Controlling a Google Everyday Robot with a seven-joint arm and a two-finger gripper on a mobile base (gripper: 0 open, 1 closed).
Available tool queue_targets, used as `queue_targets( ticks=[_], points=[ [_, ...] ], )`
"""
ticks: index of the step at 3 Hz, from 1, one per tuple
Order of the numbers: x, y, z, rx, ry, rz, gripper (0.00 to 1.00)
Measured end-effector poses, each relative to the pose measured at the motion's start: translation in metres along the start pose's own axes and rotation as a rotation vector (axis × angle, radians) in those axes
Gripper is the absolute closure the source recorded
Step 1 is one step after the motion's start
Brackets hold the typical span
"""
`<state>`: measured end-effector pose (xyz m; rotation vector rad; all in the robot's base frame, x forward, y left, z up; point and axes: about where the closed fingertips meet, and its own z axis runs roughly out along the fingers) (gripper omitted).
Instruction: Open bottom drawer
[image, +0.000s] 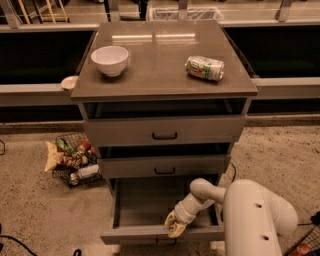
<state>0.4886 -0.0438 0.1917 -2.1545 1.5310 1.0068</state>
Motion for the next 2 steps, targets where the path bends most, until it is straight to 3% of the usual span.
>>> queue_targets(
  ticks=[1, 2],
  points=[
    [-0.005, 0.011, -0.020, 0.044, 0.016, -0.031, 0.11],
    [-0.014, 0.042, -0.041, 0.098, 0.018, -0.048, 0.00]
  ],
)
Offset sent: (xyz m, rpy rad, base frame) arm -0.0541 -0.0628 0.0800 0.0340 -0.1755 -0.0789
